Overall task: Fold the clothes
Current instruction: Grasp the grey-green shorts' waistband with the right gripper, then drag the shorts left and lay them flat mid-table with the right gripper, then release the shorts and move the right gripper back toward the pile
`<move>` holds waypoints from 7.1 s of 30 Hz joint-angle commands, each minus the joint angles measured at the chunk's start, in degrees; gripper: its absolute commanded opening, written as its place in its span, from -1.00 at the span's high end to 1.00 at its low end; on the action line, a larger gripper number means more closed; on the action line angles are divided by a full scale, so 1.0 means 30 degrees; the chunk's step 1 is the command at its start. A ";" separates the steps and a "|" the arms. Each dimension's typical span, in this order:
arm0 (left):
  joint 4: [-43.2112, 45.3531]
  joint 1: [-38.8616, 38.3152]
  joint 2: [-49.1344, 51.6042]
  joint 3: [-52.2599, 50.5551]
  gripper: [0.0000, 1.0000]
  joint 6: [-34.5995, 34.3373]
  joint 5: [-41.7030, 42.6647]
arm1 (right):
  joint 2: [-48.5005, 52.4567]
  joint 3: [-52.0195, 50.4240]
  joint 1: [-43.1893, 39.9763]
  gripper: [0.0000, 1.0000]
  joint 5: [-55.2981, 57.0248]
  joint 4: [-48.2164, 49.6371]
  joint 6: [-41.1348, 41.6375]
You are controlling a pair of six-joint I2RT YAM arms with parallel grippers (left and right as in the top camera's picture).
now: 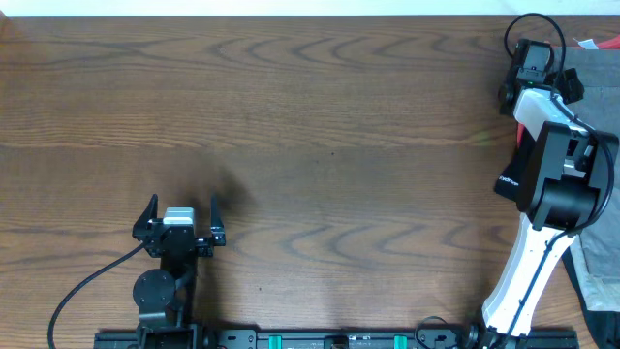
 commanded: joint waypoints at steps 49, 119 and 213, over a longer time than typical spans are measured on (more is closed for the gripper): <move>-0.0736 0.0066 -0.0007 -0.0240 -0.96 0.0015 0.0590 | 0.0226 0.4787 -0.1923 0.28 -0.6091 -0.6958 0.4517; -0.0736 0.0066 -0.0007 -0.0240 -0.96 0.0015 0.0590 | -0.2718 0.3985 2.0866 0.70 -1.5533 -0.5187 1.7223; -0.0736 0.0066 -0.0007 -0.0233 -0.96 0.0015 0.0590 | -1.0426 -0.5450 -0.2769 0.97 -1.0994 -1.7726 2.1566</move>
